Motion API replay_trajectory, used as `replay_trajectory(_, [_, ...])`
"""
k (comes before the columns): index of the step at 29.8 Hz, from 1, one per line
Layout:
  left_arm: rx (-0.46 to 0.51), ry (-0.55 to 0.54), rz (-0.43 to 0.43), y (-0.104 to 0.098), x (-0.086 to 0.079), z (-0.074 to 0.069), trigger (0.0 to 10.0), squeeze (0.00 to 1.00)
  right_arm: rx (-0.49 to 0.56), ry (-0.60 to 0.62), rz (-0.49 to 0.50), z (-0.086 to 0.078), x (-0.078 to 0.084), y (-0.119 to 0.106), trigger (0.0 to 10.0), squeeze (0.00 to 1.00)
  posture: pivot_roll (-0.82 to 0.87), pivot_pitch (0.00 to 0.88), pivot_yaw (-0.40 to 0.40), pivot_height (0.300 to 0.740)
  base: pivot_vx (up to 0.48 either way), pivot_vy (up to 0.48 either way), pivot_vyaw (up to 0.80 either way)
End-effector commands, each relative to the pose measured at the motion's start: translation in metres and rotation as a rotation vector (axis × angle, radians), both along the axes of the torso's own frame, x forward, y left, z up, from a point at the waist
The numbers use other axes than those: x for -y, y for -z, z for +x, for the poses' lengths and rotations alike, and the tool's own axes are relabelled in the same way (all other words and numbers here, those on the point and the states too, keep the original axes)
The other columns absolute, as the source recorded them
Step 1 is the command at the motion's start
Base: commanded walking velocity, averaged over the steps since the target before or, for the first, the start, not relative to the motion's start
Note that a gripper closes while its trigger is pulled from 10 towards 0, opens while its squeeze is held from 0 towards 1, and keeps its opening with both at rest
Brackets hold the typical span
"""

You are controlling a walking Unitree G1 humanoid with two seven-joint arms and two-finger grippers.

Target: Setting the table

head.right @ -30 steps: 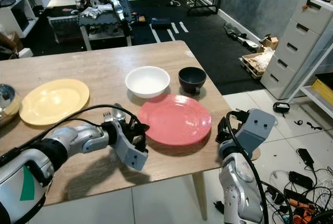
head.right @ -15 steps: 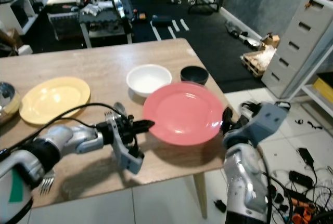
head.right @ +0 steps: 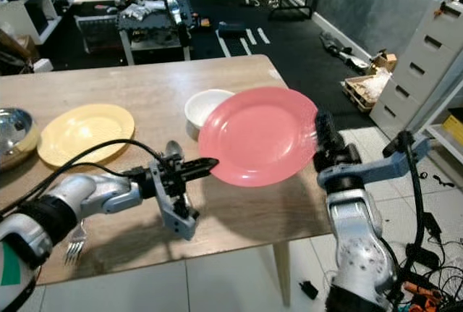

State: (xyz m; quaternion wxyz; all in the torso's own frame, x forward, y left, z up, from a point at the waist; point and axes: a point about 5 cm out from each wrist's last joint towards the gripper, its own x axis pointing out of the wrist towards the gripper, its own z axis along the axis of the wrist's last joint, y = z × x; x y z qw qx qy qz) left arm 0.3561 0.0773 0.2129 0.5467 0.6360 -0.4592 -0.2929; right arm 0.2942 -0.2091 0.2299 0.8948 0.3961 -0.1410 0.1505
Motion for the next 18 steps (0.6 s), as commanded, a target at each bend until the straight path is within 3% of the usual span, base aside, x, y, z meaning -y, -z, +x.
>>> replay_trajectory(1, [0.014,0.012,0.013,-0.004,-0.002,-0.001,10.0,0.0,-0.002,-0.094,-0.01,-0.004,-0.012,0.001,10.0,0.98,0.1,0.086,0.103,0.74,0.0,0.0,0.0])
replay_trajectory(2, [0.016,0.012,0.015,-0.004,-0.003,-0.001,10.0,0.0,-0.006,-0.106,-0.004,-0.005,-0.014,0.002,10.0,0.98,0.1,0.086,0.103,0.74,0.0,0.0,0.0])
replay_trajectory(3, [0.017,0.017,0.02,-0.004,-0.004,-0.002,10.0,0.0,-0.005,-0.129,0.009,-0.006,-0.018,0.003,10.0,0.0,0.1,0.083,0.102,0.74,0.0,0.0,0.0])
replay_trajectory(14, [0.005,0.067,0.04,0.005,0.002,-0.01,10.0,0.0,-0.073,-0.213,0.078,0.002,-0.046,0.013,10.0,0.0,0.1,0.067,0.097,0.74,0.0,0.0,0.0])
replay_trajectory(15, [0.004,0.07,0.04,0.005,0.002,-0.01,10.0,0.0,-0.078,-0.223,0.082,0.002,-0.049,0.014,9.2,0.0,0.1,0.067,0.097,0.74,0.0,0.0,0.0])
replay_trajectory(16, [0.002,0.074,0.041,0.006,0.003,-0.011,10.0,0.0,-0.081,-0.229,0.088,0.002,-0.05,0.014,2.9,0.0,0.1,0.067,0.097,0.74,0.0,0.0,0.0])
replay_trajectory(17, [0.001,0.078,0.042,0.006,0.003,-0.011,10.0,0.0,-0.083,-0.232,0.095,0.002,-0.051,0.015,0.0,0.0,0.1,0.065,0.097,0.74,0.0,0.0,0.0])
replay_trajectory(18, [0.0,0.081,0.043,0.007,0.004,-0.012,10.0,0.0,-0.086,-0.231,0.102,0.002,-0.051,0.015,0.0,0.0,0.1,0.065,0.097,0.74,0.0,0.0,0.0])
